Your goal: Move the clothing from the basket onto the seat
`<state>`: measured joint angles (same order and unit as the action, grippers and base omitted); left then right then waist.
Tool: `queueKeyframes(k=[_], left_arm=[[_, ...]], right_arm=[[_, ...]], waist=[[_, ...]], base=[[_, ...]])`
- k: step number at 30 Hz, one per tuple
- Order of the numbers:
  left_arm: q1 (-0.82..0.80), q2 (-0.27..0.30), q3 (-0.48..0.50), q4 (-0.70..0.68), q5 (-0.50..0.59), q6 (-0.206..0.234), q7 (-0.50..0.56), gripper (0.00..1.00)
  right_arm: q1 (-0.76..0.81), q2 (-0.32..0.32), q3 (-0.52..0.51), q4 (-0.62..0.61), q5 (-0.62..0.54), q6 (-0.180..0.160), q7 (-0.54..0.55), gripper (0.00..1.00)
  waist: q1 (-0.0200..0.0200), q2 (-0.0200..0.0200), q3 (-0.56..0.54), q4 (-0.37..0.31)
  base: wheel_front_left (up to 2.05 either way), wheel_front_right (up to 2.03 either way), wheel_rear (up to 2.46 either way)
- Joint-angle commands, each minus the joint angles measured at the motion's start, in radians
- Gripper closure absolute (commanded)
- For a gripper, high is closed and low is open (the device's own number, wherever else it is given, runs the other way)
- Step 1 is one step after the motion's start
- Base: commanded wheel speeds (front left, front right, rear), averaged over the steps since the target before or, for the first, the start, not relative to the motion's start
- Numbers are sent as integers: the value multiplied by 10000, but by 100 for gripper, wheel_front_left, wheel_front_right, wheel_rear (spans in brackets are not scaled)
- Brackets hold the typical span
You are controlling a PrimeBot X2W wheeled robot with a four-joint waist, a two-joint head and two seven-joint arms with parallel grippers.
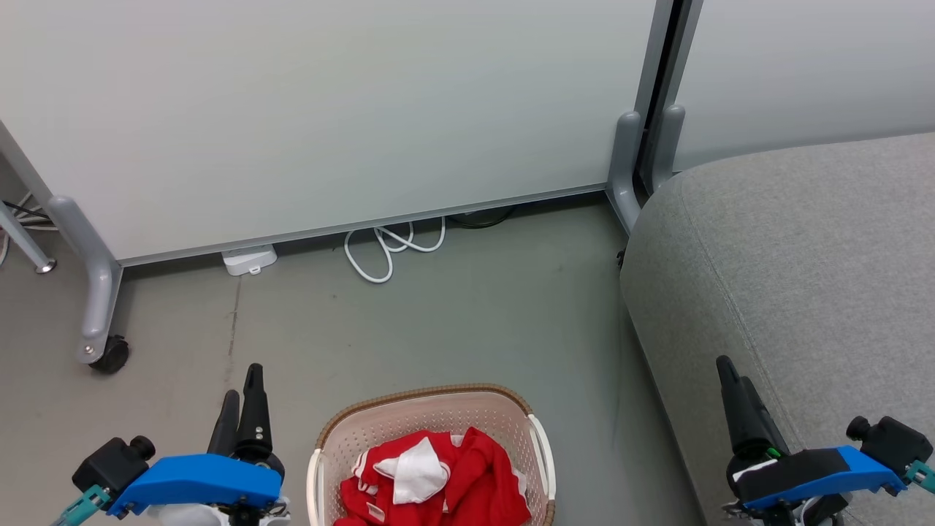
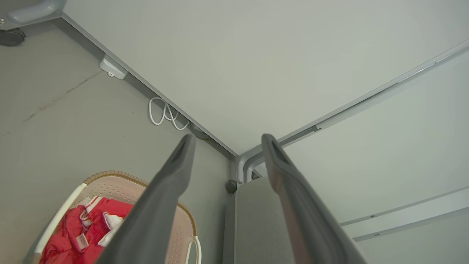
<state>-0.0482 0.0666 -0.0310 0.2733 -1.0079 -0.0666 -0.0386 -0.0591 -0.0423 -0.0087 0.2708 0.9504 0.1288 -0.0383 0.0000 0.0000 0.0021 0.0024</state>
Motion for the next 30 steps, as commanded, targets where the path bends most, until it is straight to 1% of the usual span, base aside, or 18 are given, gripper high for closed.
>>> queueKeyframes(k=[1, 8, 17, 23, 30], left_arm=[[-254, 91, -88, -163, 382, 50, -110, 0], [-312, 171, -358, -159, 1525, 40, -354, 0], [-327, 267, -638, -206, 2789, 7, -638, 0], [-362, 296, -754, -187, 3528, 31, -820, 0], [-376, 288, -869, -52, 4135, -27, -991, 0]], right_arm=[[-256, -58, 56, -159, -448, 12, -119, 0], [-269, -65, 27, -170, -1777, 13, -326, 0], [-269, -71, -41, -217, -3160, 15, -533, 0], [-231, -75, 40, -253, -3981, 17, -613, 0], [-222, -81, 93, -265, -4739, 18, -651, 0]], waist=[[0, 0, 2, 6], [0, 0, 5, 43], [0, 0, 4, 151], [0, 0, -6, 216], [0, 0, -27, 242]], base=[[0, 0, 0], [0, 0, 0], [0, 0, 0], [0, 0, 0], [0, 0, 0]])
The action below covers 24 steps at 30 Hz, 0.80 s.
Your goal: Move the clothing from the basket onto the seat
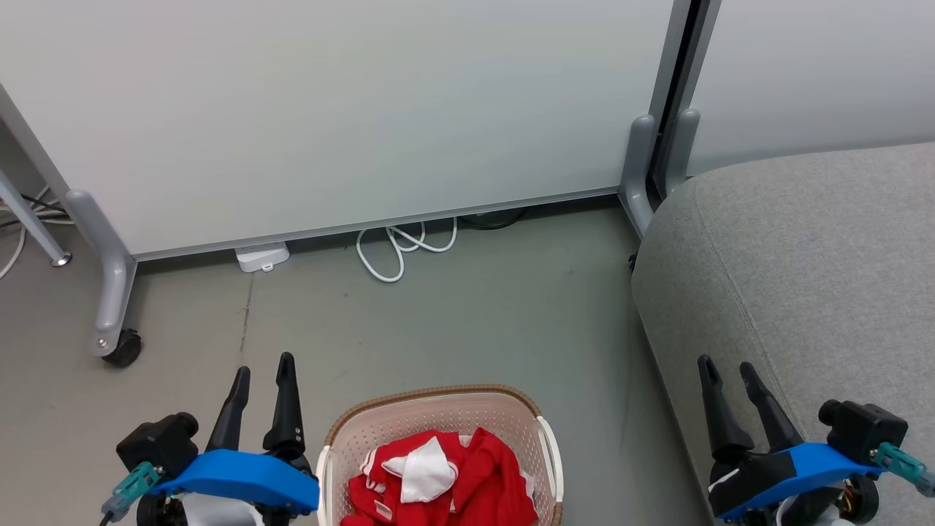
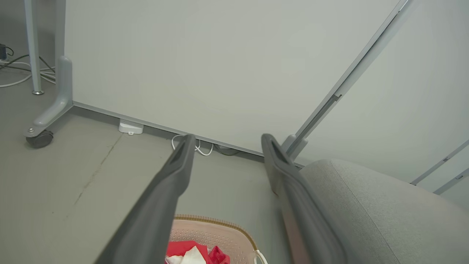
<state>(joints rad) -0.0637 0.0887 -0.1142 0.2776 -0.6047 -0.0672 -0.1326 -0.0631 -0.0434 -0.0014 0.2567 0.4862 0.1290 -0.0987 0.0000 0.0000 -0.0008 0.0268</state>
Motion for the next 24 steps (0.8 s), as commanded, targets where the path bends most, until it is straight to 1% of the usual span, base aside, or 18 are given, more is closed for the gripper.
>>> queueKeyframes(k=[1, 24], left_arm=[[-227, 63, -58, -61, 178, -37, -75, 0], [-253, -1, -215, 204, 2182, -139, -649, 0]], right_arm=[[-181, -70, 12, -122, -204, 17, -49, 0], [-182, -81, 234, -56, -2618, 20, -435, 0]], waist=[[0, 0, -4, -1], [0, 0, -54, -174]], base=[[0, 0, 0], [0, 0, 0]])
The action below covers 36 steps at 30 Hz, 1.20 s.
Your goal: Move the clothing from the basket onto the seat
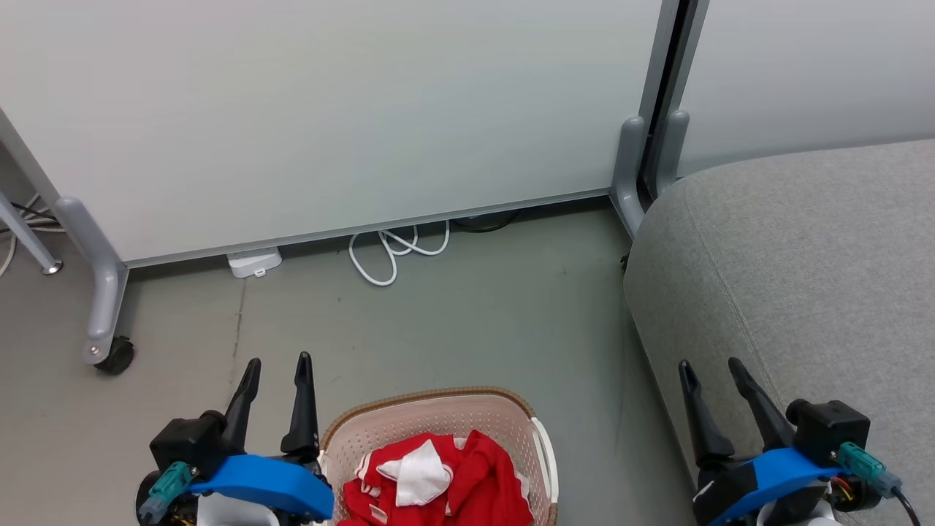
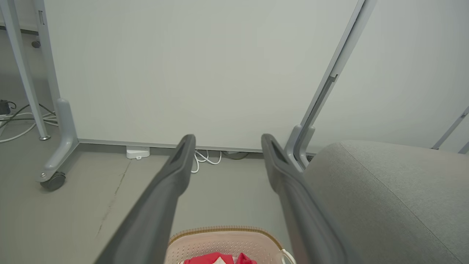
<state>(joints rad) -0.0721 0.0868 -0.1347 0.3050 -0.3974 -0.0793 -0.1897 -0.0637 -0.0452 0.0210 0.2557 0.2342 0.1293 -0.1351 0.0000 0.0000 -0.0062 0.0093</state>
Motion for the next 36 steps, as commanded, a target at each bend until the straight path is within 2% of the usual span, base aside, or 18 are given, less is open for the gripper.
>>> queueKeyframes(k=[1, 12, 23, 36], left_arm=[[-161, 16, -15, -91, 204, -19, -95, 0], [-67, -64, -39, 20, 1009, -60, -328, 0], [-2, -168, 138, 169, 1299, -177, -533, 0], [-50, -234, 76, 354, 2207, -247, -773, 0]], right_arm=[[-176, -65, 18, -48, -183, 17, -98, 0], [-146, -70, 119, -60, -1160, 18, -265, 0], [-142, -71, 52, 3, -1699, 14, -557, 0], [-187, -78, 97, 90, -2551, 16, -835, 0]], waist=[[0, 0, -1, -1], [0, 0, -37, 3], [0, 0, -79, -5], [0, 0, -88, 24]], base=[[0, 0, 0], [0, 0, 0], [0, 0, 0], [0, 0, 0]])
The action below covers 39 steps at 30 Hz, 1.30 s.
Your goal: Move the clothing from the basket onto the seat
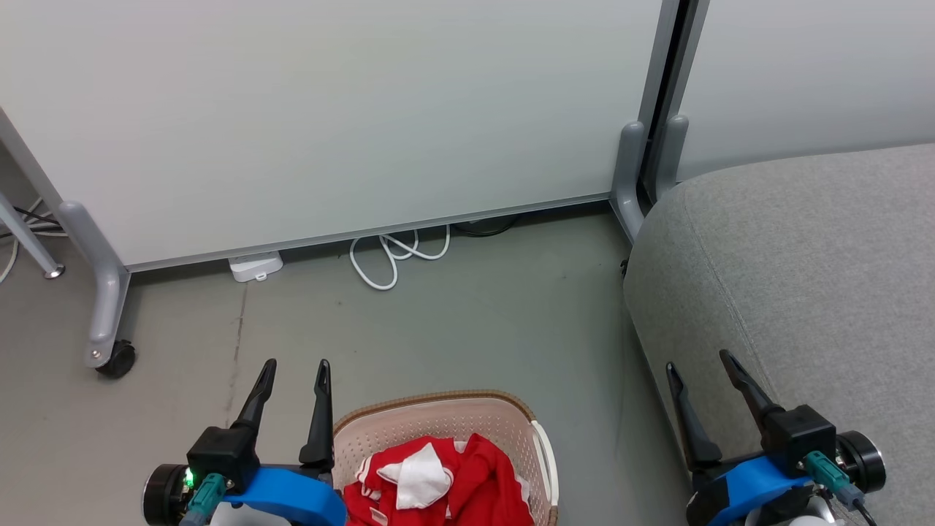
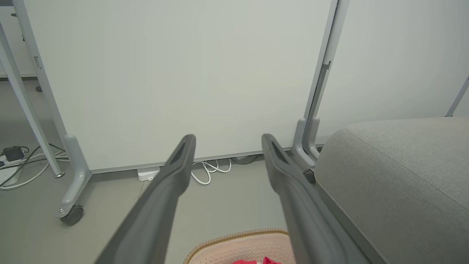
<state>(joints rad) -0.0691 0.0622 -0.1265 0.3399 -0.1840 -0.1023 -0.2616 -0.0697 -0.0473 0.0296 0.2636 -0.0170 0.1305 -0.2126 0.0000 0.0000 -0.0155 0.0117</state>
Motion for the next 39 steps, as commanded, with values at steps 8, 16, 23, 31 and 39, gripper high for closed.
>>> queueKeyframes(k=[8, 16, 23, 31, 39], left_arm=[[-121, -21, 23, 99, 84, -51, -52, 0], [-95, -38, 72, 167, 77, -52, -52, 0], [-142, -55, 61, 249, 88, -58, -52, 0], [-151, 19, 30, 352, 188, -87, -51, 0], [-520, 394, -156, 739, 130, -192, -51, 0]], right_arm=[[-108, -53, -25, 50, -12, 4, -86, 0], [-99, -53, 44, 30, 50, 3, -87, 0], [-168, -53, 66, 64, 39, 3, -108, 0], [-252, -52, 209, 56, 122, 4, -152, 0], [-589, -51, 557, 7, 359, 4, -281, 0]], waist=[[0, 0, 13, 19], [0, 0, 33, -12], [0, 0, 103, -55], [0, 0, 289, -249], [0, 0, 1173, -864]], base=[[0, 0, 0], [0, 0, 0], [0, 0, 0], [0, 0, 0], [0, 0, 0]])
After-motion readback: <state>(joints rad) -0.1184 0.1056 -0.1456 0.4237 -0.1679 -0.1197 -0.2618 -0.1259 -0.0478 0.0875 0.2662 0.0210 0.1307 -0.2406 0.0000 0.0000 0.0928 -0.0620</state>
